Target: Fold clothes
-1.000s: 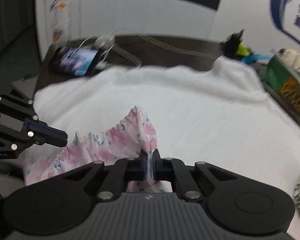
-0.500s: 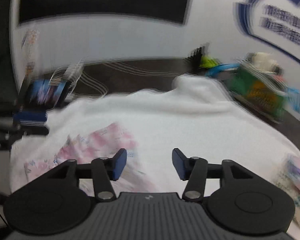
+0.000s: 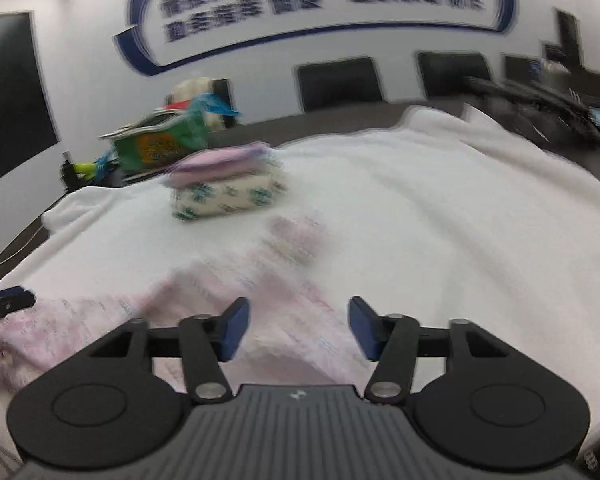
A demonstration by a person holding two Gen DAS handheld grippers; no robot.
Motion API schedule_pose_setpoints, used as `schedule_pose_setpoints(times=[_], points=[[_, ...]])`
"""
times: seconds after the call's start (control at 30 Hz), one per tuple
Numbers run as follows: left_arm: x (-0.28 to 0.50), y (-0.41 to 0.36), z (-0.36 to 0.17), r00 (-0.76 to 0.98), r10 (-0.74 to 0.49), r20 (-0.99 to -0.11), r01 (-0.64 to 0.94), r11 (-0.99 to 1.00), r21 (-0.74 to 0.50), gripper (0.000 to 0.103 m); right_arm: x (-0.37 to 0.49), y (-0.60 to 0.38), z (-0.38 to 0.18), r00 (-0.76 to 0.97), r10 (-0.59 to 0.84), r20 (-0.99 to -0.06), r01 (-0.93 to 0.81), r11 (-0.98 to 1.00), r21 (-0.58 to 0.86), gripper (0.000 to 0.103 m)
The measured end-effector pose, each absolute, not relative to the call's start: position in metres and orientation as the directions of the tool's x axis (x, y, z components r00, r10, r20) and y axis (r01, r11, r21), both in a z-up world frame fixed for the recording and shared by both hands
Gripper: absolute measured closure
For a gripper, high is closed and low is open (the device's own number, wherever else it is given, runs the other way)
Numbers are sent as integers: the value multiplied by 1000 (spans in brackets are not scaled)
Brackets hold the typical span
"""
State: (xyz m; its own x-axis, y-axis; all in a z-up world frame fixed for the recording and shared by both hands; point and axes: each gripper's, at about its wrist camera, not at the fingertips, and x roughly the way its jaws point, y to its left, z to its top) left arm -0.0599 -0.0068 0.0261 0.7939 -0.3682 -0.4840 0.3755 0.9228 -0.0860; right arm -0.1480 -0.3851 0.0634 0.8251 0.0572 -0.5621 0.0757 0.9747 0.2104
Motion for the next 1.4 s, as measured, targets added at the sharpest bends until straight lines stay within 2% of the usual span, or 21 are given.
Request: schedule_pose_setpoints(times=[0.07, 0.23, 0.27, 0.3, 0.33, 0.37, 0.47, 0.53, 0.63, 0.73, 0.8, 0.83, 0.9, 1.0, 1.1, 1.17, 1.23, 1.27, 1.3, 1.37, 1.4], points=[[-59, -22, 14, 781, -367, -506, 400, 915, -48, 54, -167, -400, 53, 811, 50, -583, 115, 963, 243, 26], [-62, -42, -9, 731, -382, -565, 436, 899, -43, 52, -183, -408, 33, 808, 114, -578, 102, 940, 327, 27], [-65, -44, -11, 734, -375, -567, 437, 899, -29, 50, -180, -406, 29, 805, 146, -574, 78, 934, 348, 37], [-65, -45, -12, 734, -372, -568, 439, 898, -20, 49, -173, -400, 28, 802, 180, -570, 47, 932, 360, 72], [-66, -47, -13, 735, -369, -569, 442, 897, -11, 48, -164, -393, 28, 798, 212, -564, 14, 929, 369, 90], [-67, -48, -14, 736, -366, -570, 444, 896, -2, 48, -157, -387, 30, 805, 239, -544, -15, 924, 383, 99], [-67, -48, -12, 735, -366, -570, 443, 896, -3, 47, -134, -362, 52, 838, 340, -427, -138, 889, 436, 99], [-67, -48, -12, 736, -366, -570, 443, 897, -4, 47, -111, -331, 60, 826, 379, -416, -215, 896, 389, 99], [-67, -44, -10, 732, -376, -568, 444, 896, -20, 46, -83, -277, 45, 750, 370, -548, -287, 929, 234, 96], [-66, -40, -10, 726, -392, -564, 450, 892, -42, 44, -70, -240, 29, 684, 329, -651, -347, 932, 106, 72], [-65, -40, -10, 726, -395, -563, 451, 892, -44, 43, -83, -253, 48, 715, 395, -576, -376, 913, 160, 46], [-65, -40, -10, 726, -395, -563, 451, 891, -44, 43, -91, -266, 62, 740, 428, -519, -386, 902, 193, 40], [-65, -41, -10, 724, -397, -564, 453, 890, -45, 42, -99, -300, 83, 800, 423, -425, -360, 906, 222, 18], [-65, -41, -10, 722, -401, -564, 456, 889, -47, 40, -75, -349, 96, 847, 339, -410, -266, 937, 225, 17], [-66, -41, -10, 722, -402, -563, 457, 888, -49, 40, -6, -396, 76, 786, 320, -529, -194, 940, 281, 19], [-66, -41, -10, 722, -401, -563, 456, 888, -48, 40, 42, -411, 55, 726, 289, -623, -134, 949, 284, 26], [-66, -41, -10, 722, -402, -562, 456, 889, -50, 40, 68, -411, 39, 672, 330, -663, -150, 937, 315, 38], [-66, -41, -10, 722, -403, -562, 455, 889, -52, 40, 78, -410, 32, 646, 359, -673, -162, 927, 338, 49], [-66, -41, -10, 722, -403, -562, 455, 889, -52, 40, 83, -406, 27, 629, 380, -678, -181, 920, 347, 71], [-66, -41, -10, 722, -403, -562, 455, 889, -52, 40, 78, -392, 29, 630, 384, -675, -247, 923, 294, 98], [-66, -41, -10, 722, -403, -563, 456, 889, -52, 40, 69, -387, 33, 648, 396, -650, -301, 918, 259, 98]])
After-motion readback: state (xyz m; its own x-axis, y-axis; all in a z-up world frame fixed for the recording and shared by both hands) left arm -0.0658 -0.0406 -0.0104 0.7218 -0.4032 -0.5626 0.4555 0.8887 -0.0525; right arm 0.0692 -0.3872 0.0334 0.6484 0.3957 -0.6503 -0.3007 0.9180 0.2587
